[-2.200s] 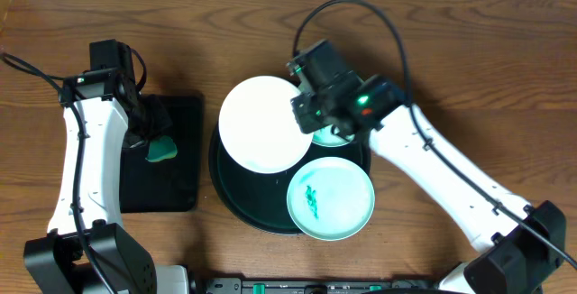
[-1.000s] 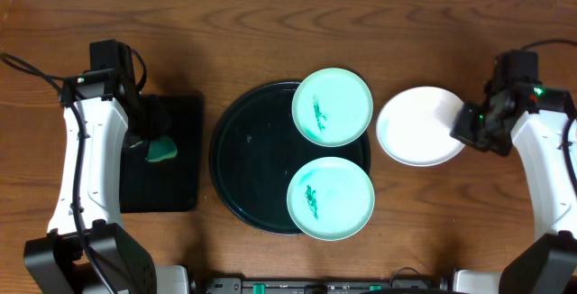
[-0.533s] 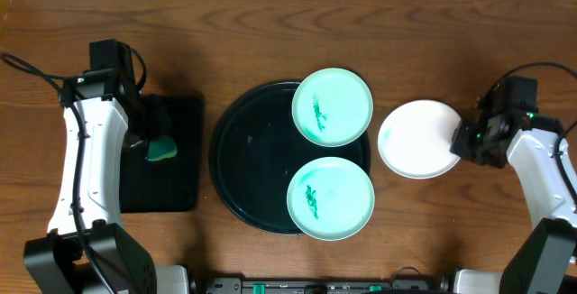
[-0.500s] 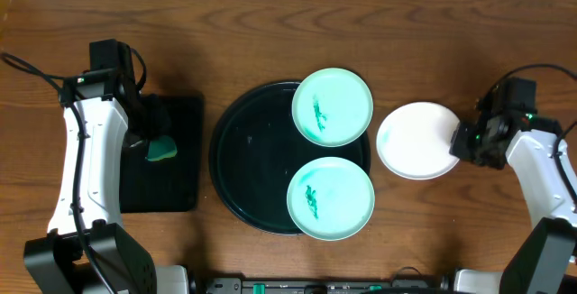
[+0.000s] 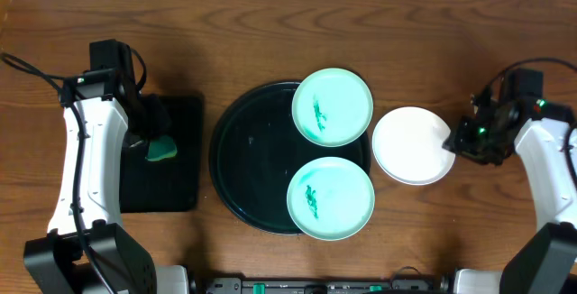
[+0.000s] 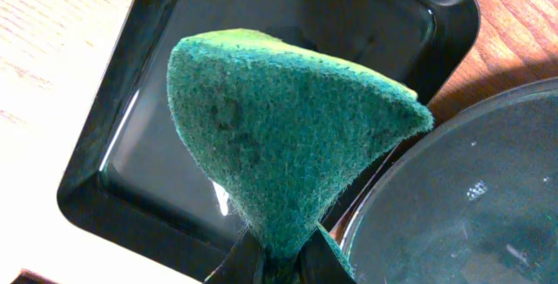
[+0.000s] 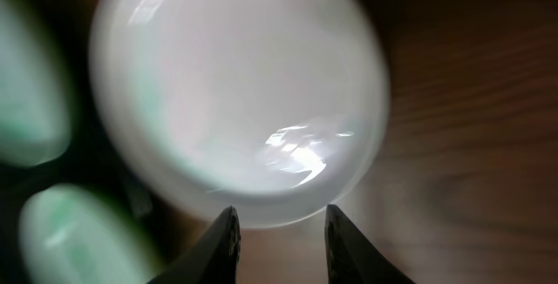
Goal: Clean dirty plates on tray and stack at the side
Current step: 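Place the white plate on the table right of the tray, release, then move the right gripper to the lower green plate and grip its rim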
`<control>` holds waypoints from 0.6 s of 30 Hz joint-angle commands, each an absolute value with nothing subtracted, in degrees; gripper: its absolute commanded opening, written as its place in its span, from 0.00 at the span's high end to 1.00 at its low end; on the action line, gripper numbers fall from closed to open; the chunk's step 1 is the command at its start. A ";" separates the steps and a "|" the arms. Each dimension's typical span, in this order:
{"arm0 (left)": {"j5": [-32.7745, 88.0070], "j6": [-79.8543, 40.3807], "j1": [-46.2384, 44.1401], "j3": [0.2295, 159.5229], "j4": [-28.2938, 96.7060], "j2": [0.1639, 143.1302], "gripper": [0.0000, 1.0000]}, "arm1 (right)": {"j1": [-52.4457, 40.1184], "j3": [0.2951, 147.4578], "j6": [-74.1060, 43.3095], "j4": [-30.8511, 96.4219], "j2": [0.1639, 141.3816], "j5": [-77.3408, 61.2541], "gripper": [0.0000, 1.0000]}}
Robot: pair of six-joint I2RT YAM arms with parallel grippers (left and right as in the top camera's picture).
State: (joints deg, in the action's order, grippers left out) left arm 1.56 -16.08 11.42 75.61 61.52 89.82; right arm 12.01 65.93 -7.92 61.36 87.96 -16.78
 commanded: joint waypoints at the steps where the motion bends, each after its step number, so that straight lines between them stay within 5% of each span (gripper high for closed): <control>1: 1.52 -15.09 11.44 76.18 61.65 90.24 0.93 | 9.23 70.43 -5.04 65.76 87.64 -26.72 0.70; 8: 1.50 -15.09 11.44 76.18 61.65 90.24 0.93 | -3.20 66.39 -7.18 70.85 87.66 -26.06 0.69; 18: 1.50 -15.09 11.44 76.18 61.65 90.24 0.93 | -16.97 53.12 -13.74 58.96 87.66 -22.46 0.67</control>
